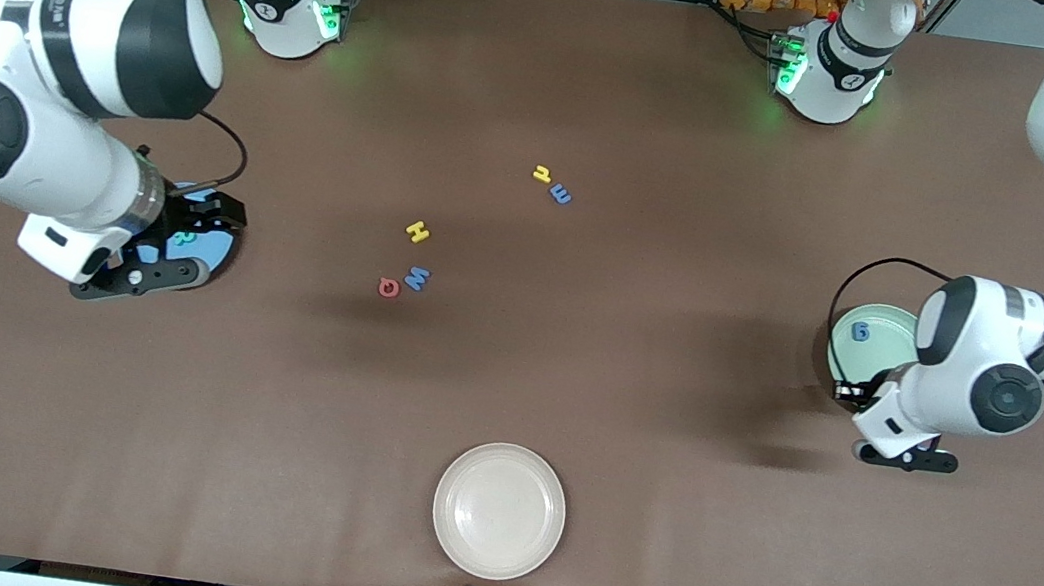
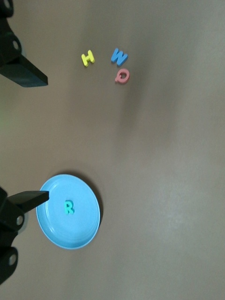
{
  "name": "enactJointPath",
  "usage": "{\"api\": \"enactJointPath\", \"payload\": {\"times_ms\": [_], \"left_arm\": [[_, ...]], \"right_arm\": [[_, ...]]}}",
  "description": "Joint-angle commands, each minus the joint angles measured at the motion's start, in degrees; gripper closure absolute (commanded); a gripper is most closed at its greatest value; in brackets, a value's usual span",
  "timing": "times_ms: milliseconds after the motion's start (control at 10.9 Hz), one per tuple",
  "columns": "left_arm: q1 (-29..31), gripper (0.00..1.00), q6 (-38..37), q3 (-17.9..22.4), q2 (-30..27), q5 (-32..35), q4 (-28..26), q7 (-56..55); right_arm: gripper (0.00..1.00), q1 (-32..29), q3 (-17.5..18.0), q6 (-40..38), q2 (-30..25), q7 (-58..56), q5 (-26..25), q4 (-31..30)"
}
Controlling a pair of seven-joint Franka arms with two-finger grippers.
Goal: Sort uppercase to blue plate, lowercase to green plate
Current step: 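Place the pink m on the green plate with the left gripper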
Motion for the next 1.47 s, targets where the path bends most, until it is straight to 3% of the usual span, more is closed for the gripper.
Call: {"api": "enactJointPath", "payload": {"times_ms": [0, 184, 276, 368, 460, 736, 1012, 1380], "left_arm": [[2.1, 1.0, -2.4, -0.7, -0.9, 0.4, -2.0, 0.9], [4.1, 1.0, -2.7, -0.7, -0.8, -0.5, -3.7, 0.8], [4.1, 0.88, -2.8, -0.7, -0.8, -1.5, -3.9, 0.6], [4.1, 0.23, -2.8, -0.7, -0.9, -1.5, -4.2, 0.6], [4.1, 0.0, -2.8, -0.7, -1.2, -1.5, -4.0, 0.9], [3.7, 0.0, -5.6, -2.7, -4.6, -2.1, -3.1, -0.3], [1.8, 0.0, -19.1, -5.5, -4.7, -4.6, 7.8, -1.2], [1.3, 0.0, -21.6, -7.3, -7.1, -7.6, 10.5, -2.6]], "right_arm": [[0.02, -0.6, 3.0, -0.1, -0.9, 5.3, -0.6, -0.2], [0.02, -0.6, 5.4, 1.0, -0.6, 10.3, -0.4, -0.5], [0.03, -0.4, 6.5, 3.3, -0.4, 10.9, -0.4, -1.3], [0.03, -0.3, 7.3, 5.6, -0.4, 11.7, -0.4, -3.1], [0.03, -0.3, 8.1, 7.5, -0.4, 12.9, -0.3, -5.0], [0.04, 0.0, 11.2, 13.4, -0.6, 18.3, -0.3, -10.8], [0.07, 0.6, 15.2, 18.2, -0.9, 22.4, -0.4, -17.4], [0.07, 1.0, 17.8, 28.7, -2.7, 22.6, -0.4, -28.6]]}}
